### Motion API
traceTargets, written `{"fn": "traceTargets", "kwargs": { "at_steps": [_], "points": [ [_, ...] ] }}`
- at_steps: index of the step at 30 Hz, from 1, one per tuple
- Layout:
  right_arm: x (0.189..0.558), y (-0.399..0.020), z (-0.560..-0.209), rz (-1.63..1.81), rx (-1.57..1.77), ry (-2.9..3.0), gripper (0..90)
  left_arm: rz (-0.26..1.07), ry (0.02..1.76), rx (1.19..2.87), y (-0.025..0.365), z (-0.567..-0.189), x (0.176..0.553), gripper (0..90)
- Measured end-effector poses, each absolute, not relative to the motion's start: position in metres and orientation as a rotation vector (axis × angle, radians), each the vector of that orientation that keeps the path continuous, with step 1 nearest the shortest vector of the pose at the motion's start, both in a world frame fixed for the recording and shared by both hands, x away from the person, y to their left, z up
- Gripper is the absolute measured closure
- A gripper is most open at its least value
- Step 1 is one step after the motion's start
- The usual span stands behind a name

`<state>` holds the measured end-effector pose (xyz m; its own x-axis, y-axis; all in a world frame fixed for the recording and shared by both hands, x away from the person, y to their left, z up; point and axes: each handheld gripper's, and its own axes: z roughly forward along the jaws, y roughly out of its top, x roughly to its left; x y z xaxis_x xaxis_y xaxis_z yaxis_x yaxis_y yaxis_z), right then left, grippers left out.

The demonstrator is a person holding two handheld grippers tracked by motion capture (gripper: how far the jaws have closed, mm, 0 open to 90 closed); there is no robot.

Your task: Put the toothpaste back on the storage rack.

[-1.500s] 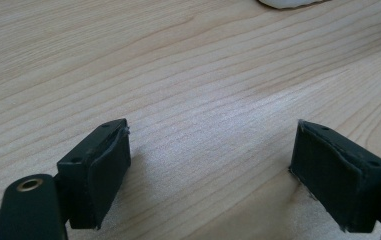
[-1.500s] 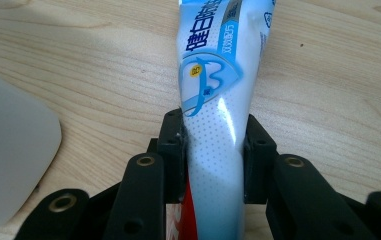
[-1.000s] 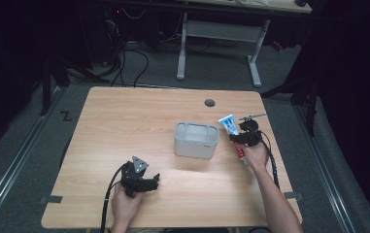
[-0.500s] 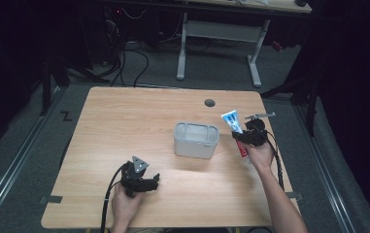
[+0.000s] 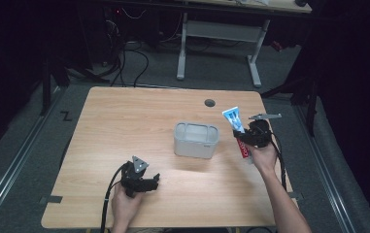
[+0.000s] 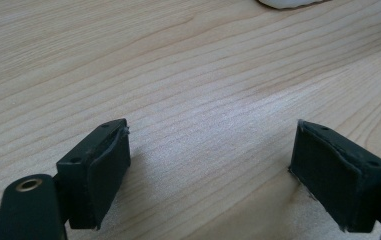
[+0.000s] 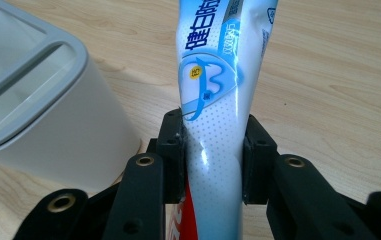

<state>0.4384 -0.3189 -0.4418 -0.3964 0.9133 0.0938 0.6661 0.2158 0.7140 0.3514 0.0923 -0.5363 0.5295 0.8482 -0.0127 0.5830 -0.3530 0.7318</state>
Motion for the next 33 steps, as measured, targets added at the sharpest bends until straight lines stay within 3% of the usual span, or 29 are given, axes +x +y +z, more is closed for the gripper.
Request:
{"fn": "traceTargets", "kwargs": {
  "at_steps": [33],
  "points": [
    [0.403, -0.306, -0.420, 1.081, 1.297, 2.166, 69.5, 0.488, 1.159, 2.072, 0.092, -0.536, 0.351, 16.3]
  ]
}}
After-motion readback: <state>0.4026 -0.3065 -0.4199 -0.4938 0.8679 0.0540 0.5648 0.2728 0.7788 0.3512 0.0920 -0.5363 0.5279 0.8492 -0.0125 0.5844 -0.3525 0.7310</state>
